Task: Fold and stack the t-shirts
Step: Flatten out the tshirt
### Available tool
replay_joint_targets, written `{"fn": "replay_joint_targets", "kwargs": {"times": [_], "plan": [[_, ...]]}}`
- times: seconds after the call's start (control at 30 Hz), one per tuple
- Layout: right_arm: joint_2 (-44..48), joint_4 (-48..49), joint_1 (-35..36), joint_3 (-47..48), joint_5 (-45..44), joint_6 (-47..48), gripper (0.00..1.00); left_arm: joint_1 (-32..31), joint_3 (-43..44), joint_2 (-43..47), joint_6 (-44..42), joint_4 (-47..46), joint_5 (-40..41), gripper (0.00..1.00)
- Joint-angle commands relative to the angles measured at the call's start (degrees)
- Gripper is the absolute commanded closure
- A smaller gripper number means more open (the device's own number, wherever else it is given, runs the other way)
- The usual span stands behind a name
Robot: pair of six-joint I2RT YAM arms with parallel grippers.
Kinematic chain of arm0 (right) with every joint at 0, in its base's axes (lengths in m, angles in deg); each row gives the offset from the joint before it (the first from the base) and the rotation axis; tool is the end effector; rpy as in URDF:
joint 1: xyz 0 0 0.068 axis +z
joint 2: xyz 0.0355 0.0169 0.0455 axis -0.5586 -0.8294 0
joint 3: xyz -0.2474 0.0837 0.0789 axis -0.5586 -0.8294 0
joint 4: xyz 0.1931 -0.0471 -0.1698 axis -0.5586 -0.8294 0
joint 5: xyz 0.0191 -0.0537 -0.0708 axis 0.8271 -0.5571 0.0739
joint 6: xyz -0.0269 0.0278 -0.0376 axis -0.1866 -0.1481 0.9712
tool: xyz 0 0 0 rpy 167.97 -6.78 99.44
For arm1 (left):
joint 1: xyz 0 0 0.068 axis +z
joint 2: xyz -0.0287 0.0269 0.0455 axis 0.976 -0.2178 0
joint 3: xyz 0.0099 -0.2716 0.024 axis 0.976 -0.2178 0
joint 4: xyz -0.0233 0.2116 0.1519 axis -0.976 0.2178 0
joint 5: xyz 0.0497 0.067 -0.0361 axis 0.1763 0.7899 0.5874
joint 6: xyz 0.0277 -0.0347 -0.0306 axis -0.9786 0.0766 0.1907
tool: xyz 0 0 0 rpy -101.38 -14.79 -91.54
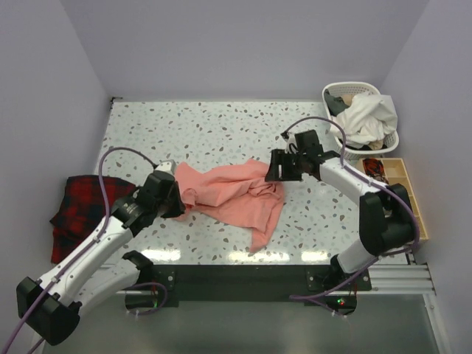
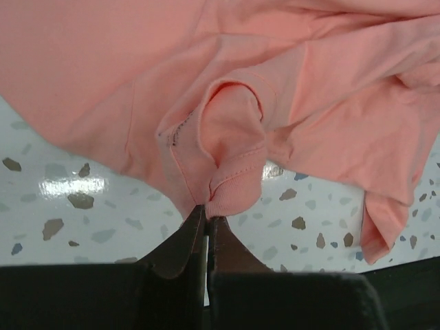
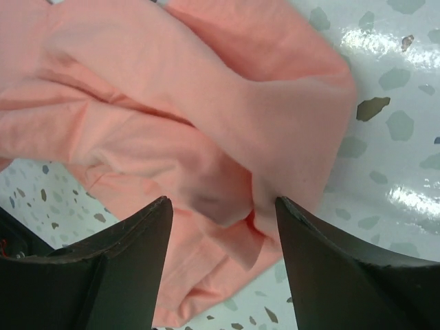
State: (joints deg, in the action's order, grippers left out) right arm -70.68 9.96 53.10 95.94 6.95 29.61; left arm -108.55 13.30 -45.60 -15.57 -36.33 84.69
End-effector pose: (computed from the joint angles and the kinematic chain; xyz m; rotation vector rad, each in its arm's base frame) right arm 0.2988 0.1166 0.2204 -0.1799 2.5061 0.7084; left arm 0.1523 -0.0860 0.2552 -0.1751 2.4560 -0.3479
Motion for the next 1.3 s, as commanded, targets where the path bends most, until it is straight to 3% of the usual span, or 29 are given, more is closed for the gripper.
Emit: {"fn": "replay_joint_targets", "kwargs": {"times": [0.0,0.1,0.13,0.2,0.23,0.3,0.47,0.73,0.8,0.97,1.27], "plan": [[-5.08,1.71,0.2,5.23,-0.56,2.02,0.32,0.02,-3.17,5.27,7.25,1.76,-5.06,1.0],[-7.46,1.79,0.2,7.87,-3.11,2.72,0.3,0.02,-3.35,6.85,8.84,3.08,-4.02,1.0],[-7.73,2.06,0.2,8.57,-3.29,2.99,0.3,0.02,-3.18,7.04,9.27,3.69,-2.62,0.73],[-7.73,0.22,0.29,11.82,-2.77,3.52,0.29,0.02,-1.68,7.3,9.8,4.31,-1.29,0.43],[-7.55,0.13,0.46,12.7,-2.5,4.13,0.27,0.02,-1.07,7.47,10.59,4.66,0.11,0.15],[-7.2,-0.48,0.99,15.33,-2.76,4.83,0.23,0.02,0.95,8.52,11.3,4.58,2.39,0.0],[-10.53,-3.56,1.78,23.41,-1.45,7.29,0.21,0.11,4.03,7.31,11.39,0.1,15.57,0.0],[-23.79,-8.83,3.63,37.39,-0.21,8.96,0.21,0.63,4.56,-12.37,11.82,-12.54,29.81,0.0],[-25.12,-9.89,3.72,40.21,-0.65,9.23,0.21,1.95,4.12,-16.93,10.78,-15.54,30.09,0.0],[-26.89,-10.34,3.72,41.98,-0.3,9.49,0.21,12.23,1.05,-21.79,6.65,-25.38,23.94,0.0],[-25.84,-8.58,4.15,37.76,1.19,9.23,0.21,19.09,-2.99,-24.52,11.29,-22.93,18.32,0.0]]}}
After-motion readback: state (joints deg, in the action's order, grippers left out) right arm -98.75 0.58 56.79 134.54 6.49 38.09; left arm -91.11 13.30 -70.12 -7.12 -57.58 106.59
